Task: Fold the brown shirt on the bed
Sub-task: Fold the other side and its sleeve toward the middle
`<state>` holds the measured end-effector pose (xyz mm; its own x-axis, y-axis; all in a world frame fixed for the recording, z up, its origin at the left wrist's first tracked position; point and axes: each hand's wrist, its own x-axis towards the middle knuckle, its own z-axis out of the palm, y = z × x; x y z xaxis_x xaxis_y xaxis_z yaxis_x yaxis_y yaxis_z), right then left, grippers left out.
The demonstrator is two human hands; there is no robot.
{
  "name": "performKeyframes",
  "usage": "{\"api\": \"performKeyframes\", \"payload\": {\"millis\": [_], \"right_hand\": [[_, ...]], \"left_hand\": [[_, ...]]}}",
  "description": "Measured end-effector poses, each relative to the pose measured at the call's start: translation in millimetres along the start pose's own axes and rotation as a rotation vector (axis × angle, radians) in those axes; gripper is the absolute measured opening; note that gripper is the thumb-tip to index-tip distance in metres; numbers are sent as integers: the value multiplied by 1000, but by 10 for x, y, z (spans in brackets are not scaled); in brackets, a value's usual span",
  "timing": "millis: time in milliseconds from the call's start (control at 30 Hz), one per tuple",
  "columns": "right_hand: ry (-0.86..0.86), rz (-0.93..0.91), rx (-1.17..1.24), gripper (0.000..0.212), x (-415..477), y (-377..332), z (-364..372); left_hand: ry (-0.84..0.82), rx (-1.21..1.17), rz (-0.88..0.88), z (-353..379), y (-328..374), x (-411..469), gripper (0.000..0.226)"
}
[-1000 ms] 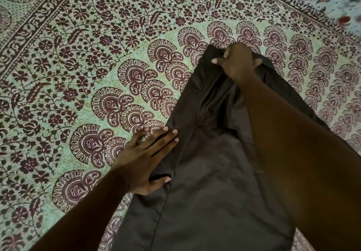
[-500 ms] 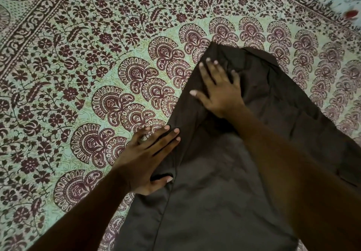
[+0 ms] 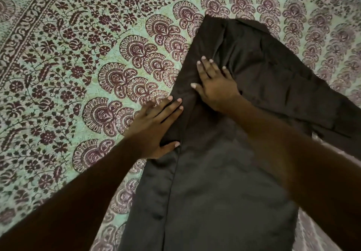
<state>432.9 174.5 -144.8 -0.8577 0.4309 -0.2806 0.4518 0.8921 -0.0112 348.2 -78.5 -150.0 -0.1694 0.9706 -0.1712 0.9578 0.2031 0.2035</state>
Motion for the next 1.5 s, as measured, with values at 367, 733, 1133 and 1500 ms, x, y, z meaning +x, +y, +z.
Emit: {"api": "performKeyframes", "payload": {"millis": [367,733,1133,1500], "right_hand": [[6,-257,11,77,-1325,-958,438],[56,-219,22,71,-2065,-1306,648],[111,-231,105,64,-3258,-1908,1059],[68,-202,141,74,-3847,-2195,1213]], "left_hand": [[-99,-87,84,578,790,-1974,93],[-49,-35,118,665,751,-2533,77],[-7,-38,357,829,940,-3403,65],[-30,-52,-55,801,942,-3159,72]]}}
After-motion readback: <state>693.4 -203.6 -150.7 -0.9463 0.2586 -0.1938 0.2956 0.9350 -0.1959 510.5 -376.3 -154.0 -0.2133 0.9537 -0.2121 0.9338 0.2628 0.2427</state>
